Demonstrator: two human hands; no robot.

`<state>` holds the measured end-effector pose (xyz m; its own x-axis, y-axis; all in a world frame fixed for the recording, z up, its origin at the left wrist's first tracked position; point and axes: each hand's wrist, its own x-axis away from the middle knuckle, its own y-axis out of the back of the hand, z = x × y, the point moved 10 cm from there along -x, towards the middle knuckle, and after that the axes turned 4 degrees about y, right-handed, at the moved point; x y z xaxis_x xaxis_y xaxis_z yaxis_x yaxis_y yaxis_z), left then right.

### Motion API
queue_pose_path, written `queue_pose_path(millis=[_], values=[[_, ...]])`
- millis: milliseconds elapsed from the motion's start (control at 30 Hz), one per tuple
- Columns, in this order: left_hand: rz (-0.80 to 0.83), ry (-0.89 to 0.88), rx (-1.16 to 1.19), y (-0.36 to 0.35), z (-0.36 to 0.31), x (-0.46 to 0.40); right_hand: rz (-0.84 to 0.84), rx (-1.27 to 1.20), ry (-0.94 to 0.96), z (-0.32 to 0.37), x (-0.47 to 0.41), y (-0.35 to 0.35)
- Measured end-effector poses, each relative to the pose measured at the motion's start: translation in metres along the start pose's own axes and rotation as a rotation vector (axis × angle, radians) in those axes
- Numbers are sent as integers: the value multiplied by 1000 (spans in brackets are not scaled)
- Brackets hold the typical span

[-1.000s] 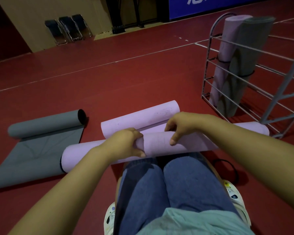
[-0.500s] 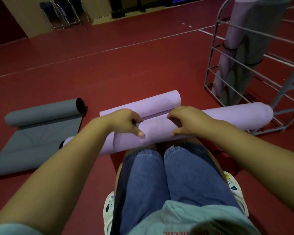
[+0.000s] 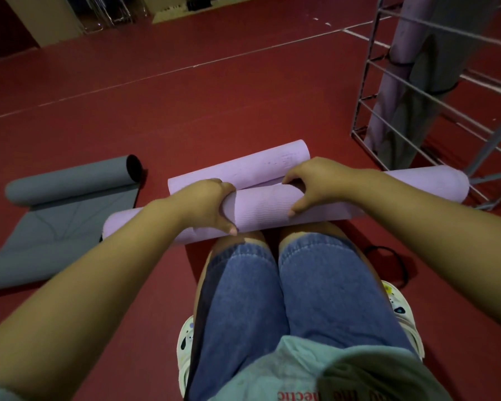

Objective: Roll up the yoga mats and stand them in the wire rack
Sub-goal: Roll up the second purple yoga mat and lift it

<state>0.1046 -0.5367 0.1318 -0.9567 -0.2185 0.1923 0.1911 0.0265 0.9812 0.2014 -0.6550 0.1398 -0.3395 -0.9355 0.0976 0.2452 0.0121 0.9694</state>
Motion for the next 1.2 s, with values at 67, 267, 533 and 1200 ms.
queue_pose_path(millis=[67, 267, 533, 1200], values=[[-30, 4, -45, -5, -3, -1, 32, 58, 9, 4, -2, -4], [-90, -30, -120, 6, -4, -1, -23, 205, -16, 13, 2, -9], [-91, -127, -138, 72, -30, 37, 11, 153, 91, 27, 35, 52], [278, -102, 17, -9, -64, 88, 358, -13, 98, 49, 77, -29]])
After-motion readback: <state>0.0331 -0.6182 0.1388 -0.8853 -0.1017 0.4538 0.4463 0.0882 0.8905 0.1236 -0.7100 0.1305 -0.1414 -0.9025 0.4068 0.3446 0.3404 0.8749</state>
